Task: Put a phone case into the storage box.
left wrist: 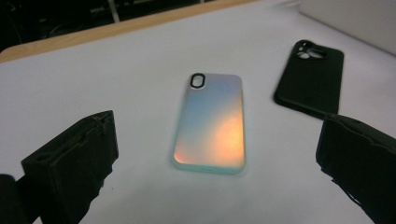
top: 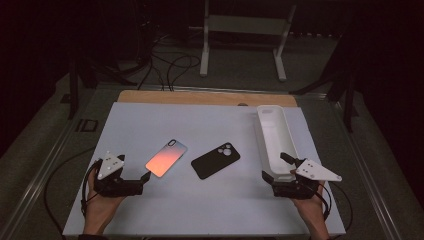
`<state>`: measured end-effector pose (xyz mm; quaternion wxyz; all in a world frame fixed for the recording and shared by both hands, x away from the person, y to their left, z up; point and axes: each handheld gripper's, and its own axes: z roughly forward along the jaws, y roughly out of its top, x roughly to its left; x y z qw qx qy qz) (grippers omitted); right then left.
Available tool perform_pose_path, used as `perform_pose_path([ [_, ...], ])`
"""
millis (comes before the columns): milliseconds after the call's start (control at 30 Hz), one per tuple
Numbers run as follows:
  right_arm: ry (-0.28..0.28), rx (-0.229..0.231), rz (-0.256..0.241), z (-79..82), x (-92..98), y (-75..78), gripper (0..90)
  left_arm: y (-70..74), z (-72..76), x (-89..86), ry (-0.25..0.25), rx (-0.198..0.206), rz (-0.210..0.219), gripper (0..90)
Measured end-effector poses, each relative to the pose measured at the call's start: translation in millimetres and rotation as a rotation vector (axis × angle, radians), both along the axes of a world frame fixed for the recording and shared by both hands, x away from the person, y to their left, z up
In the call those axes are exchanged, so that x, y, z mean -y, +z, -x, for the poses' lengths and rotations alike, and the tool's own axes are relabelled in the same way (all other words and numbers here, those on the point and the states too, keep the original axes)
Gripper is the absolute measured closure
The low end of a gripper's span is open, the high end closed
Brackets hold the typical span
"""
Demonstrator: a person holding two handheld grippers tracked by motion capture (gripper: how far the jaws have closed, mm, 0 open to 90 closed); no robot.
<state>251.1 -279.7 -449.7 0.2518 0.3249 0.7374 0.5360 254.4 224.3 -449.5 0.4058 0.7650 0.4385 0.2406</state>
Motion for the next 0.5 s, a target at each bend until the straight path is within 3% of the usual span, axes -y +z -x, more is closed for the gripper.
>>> perform_pose_path([
  [267, -0.001, -0.004, 0.003, -0.2, 0.0, -0.6, 9.8, 1.2, -29.1, 9.9, -0.005, -0.075, -0.053, 0.0],
  [500, 0.001, -0.005, 0.007, 0.0, -0.9, -0.8, 9.8, -5.8, -49.0, 21.7, -0.021, -0.147, -0.127, 0.0],
])
